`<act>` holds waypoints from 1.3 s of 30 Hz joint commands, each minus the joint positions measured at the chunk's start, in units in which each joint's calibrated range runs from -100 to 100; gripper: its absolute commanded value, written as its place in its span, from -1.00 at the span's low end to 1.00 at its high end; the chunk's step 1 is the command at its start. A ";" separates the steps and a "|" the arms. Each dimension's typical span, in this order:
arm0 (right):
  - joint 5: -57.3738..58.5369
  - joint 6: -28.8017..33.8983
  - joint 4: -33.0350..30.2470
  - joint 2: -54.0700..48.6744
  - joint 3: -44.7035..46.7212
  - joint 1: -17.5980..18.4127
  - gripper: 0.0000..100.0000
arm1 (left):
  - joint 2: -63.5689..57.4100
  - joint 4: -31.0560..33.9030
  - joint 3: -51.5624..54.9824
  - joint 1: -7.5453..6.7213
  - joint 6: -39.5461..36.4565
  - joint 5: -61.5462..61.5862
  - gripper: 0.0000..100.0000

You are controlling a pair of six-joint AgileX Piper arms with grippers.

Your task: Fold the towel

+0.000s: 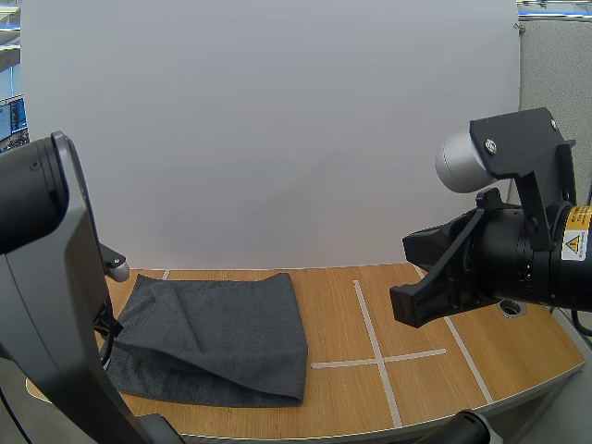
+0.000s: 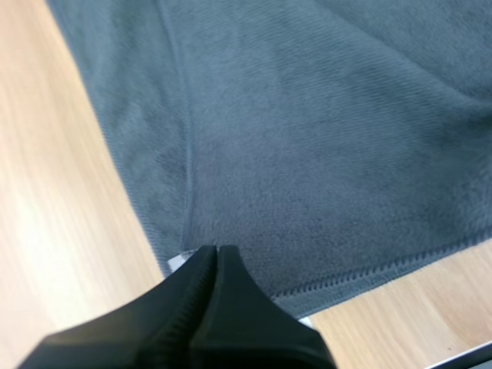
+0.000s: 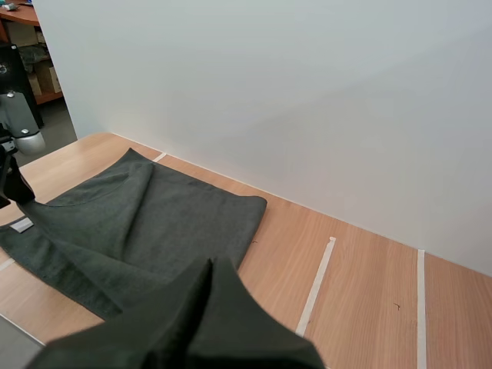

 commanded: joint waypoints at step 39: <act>0.00 -0.26 0.18 -0.28 0.16 -0.24 -1.00 | 7.84 -1.41 1.78 7.07 8.07 -5.06 -0.71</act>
